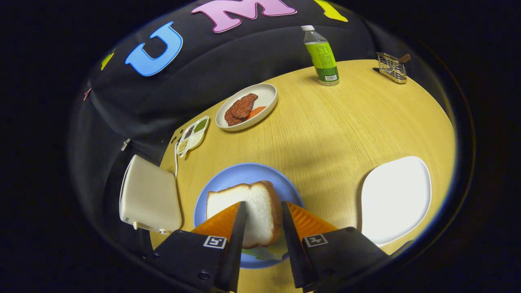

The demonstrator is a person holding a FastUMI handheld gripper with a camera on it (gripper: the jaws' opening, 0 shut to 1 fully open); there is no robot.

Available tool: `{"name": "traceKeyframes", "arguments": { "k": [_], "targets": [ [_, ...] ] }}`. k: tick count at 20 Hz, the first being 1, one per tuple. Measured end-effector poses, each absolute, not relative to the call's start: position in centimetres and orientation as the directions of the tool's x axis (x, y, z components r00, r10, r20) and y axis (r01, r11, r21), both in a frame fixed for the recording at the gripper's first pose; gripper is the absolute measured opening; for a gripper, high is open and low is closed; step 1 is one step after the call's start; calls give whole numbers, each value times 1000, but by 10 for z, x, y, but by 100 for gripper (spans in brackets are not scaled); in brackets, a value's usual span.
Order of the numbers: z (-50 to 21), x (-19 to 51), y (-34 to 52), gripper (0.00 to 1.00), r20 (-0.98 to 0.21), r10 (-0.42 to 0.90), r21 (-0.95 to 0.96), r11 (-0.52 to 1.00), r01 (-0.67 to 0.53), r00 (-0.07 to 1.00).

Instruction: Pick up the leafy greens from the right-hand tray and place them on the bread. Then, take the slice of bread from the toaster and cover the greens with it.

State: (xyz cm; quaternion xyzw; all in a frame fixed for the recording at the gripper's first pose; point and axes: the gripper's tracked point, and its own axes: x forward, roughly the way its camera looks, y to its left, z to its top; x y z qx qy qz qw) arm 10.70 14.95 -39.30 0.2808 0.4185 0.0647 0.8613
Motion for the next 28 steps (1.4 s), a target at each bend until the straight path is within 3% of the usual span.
{"name": "traceKeyframes", "arguments": {
  "k": [7, 12, 16, 23, 28],
  "targets": [
    [-379, 103, 122, 62, -679, 308, 494, 863, 104, 667],
    [-332, 100, 101, 84, -603, 327, 520, 853, 47, 728],
    [-267, 105, 69, 94, -503, 298, 470, 882, -33, 811],
    [-140, 98, 32, 97, -300, 250, 262, 950, -173, 921],
    [-83, 72, 35, 98, -201, 279, 242, 943, -228, 939]
  ]
}}
